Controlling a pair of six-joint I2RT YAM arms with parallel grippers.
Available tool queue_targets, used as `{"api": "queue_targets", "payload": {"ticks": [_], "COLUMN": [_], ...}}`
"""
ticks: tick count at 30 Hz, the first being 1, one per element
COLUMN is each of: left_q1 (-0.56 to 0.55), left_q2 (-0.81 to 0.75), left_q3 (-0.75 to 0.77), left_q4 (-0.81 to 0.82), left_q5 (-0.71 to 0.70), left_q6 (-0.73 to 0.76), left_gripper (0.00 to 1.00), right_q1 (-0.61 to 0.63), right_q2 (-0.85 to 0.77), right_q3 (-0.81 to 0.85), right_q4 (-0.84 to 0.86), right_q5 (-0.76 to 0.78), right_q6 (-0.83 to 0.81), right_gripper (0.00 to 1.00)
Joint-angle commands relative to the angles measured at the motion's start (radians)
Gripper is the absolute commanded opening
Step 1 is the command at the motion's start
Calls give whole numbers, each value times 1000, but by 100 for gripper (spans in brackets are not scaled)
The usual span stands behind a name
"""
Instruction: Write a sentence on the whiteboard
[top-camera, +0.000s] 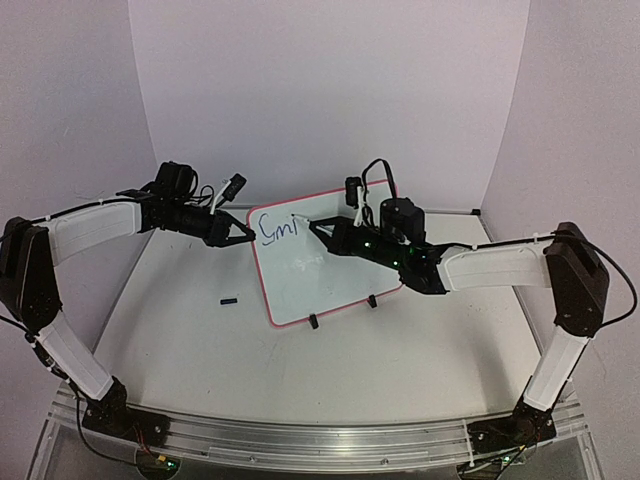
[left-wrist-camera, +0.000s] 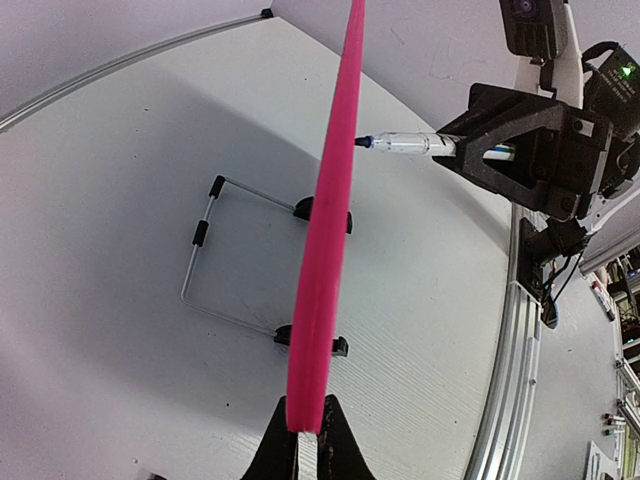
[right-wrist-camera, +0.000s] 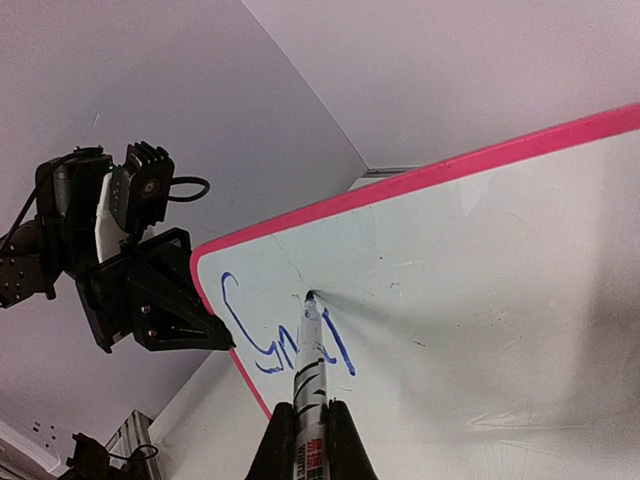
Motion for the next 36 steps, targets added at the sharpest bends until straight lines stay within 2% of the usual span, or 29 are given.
{"api": "queue_targets", "payload": {"ticks": [1,12,23,36], "left_q1": [-29,-32,-34,-38], "left_q2": [11,13,12,19], "left_q3": [10,12,12,12], "left_q4": [-50,-55,-56,-56], "left_q5": [-24,-28,-30,-29], "left_q6": [28,31,32,34], "left_gripper": [0,0,0,0], "right_q1": [-6,-10,-10,-17], "right_q2": [17,16,-103,-39], "right_q3": [35,29,-54,13], "right_q4": [19,23,90,41], "right_q5": [27,14,-7,31], "right_q6": [-15,-14,-50,-60], "right_gripper": [0,0,0,0]}}
